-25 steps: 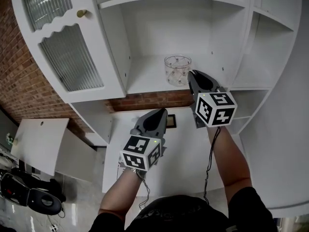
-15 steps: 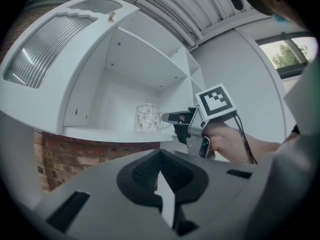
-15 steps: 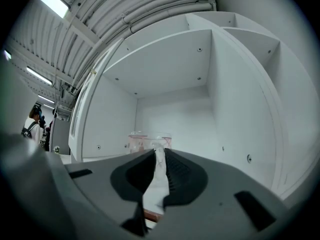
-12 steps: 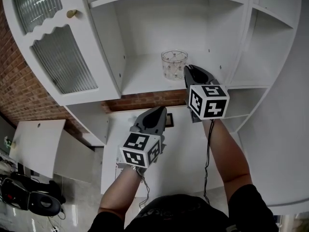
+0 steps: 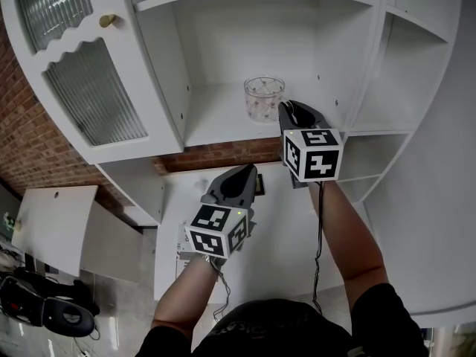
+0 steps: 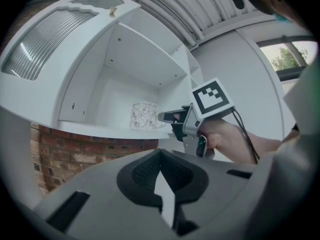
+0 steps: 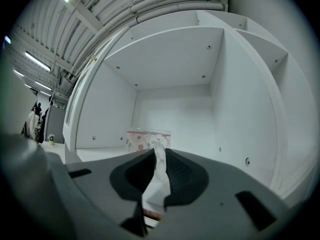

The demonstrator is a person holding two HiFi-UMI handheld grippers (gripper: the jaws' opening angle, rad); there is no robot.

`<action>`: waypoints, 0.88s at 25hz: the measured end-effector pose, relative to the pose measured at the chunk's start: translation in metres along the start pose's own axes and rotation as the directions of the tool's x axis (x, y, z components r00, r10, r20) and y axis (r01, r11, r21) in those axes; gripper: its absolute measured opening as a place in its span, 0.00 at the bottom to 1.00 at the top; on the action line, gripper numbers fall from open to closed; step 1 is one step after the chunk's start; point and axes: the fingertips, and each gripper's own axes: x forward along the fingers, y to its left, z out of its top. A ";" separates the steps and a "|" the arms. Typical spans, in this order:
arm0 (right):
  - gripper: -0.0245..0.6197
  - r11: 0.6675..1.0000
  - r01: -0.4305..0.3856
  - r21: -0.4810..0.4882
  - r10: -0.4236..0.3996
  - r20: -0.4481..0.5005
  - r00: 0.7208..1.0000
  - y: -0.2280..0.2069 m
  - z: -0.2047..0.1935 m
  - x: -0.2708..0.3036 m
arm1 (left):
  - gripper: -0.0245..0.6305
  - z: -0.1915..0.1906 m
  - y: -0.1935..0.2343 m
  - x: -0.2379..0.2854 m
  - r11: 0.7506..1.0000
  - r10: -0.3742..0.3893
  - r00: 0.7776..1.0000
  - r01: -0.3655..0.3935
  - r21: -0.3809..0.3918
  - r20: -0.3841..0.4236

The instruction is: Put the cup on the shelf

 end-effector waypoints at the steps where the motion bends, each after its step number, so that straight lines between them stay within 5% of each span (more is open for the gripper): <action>1: 0.11 1.000 -0.001 0.001 0.001 0.000 1.000 0.000 0.000 0.000 | 0.04 0.000 0.000 -0.001 1.000 -0.002 1.000 0.002 -0.001 -0.001; 14: 0.30 0.998 -0.048 0.048 0.047 0.029 0.999 0.011 0.002 -0.021 | 0.04 -0.001 -0.005 -0.025 1.000 0.002 1.000 -0.002 -0.003 -0.004; 19: 0.29 0.998 -0.030 0.051 0.028 0.047 0.999 0.013 0.005 -0.048 | 0.04 0.000 -0.015 -0.042 1.000 -0.002 1.000 0.002 -0.003 0.003; 22: 0.15 0.997 -0.048 0.067 0.044 0.056 0.997 0.023 0.005 -0.070 | 0.04 -0.001 -0.022 -0.056 1.000 -0.008 1.000 0.008 -0.005 0.004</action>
